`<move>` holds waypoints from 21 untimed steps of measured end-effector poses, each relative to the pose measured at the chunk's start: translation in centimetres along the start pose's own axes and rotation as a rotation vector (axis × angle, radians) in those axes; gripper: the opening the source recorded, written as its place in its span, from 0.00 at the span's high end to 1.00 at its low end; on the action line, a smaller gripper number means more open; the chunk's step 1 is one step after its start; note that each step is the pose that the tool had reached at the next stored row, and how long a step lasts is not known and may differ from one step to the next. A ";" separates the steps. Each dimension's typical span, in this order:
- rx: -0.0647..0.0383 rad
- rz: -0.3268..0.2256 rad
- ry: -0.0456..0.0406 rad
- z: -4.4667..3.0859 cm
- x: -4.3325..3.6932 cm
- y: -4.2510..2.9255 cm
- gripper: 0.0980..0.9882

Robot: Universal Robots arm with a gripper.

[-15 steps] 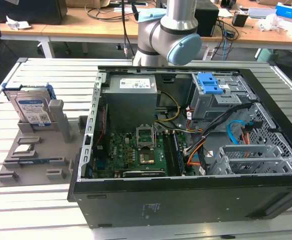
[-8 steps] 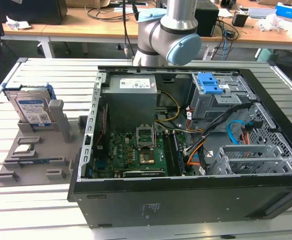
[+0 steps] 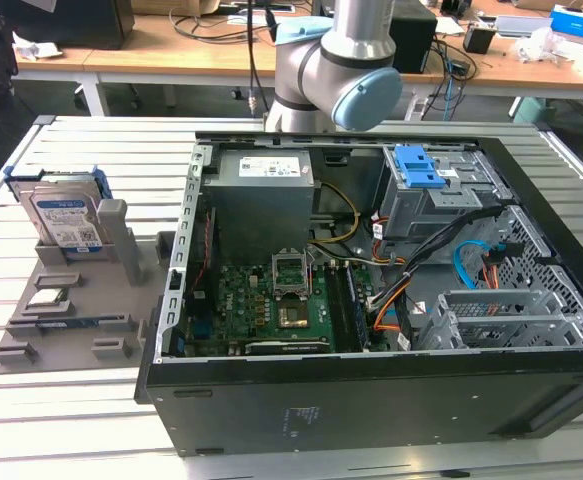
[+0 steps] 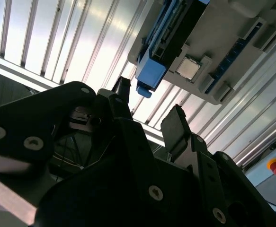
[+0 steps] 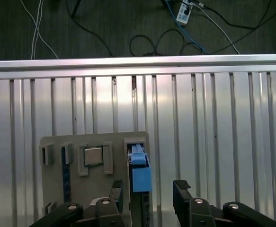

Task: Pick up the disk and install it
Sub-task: 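Pick up the disk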

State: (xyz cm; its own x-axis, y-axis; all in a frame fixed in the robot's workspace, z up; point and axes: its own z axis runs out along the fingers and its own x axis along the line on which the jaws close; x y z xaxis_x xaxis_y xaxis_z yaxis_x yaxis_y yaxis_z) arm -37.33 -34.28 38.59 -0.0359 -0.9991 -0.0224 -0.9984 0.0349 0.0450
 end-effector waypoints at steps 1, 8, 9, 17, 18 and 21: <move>0.000 0.000 0.0000 0.12 -0.10 -0.23 0.50; 0.000 0.000 0.0000 0.59 -0.39 -0.87 0.50; 0.000 0.000 0.0001 0.75 -0.42 -0.96 0.50; 0.000 -0.004 0.0016 2.01 -0.48 -1.22 0.50; 0.000 -0.010 0.0019 2.18 -0.44 -1.23 0.50; -0.001 -0.035 0.0030 2.48 -0.25 -1.24 0.50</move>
State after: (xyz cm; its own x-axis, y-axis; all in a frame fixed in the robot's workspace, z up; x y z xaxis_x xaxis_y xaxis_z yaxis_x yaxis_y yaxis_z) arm -36.19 -34.01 36.07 -0.0012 -0.9998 -0.0209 -0.9990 0.0003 0.0455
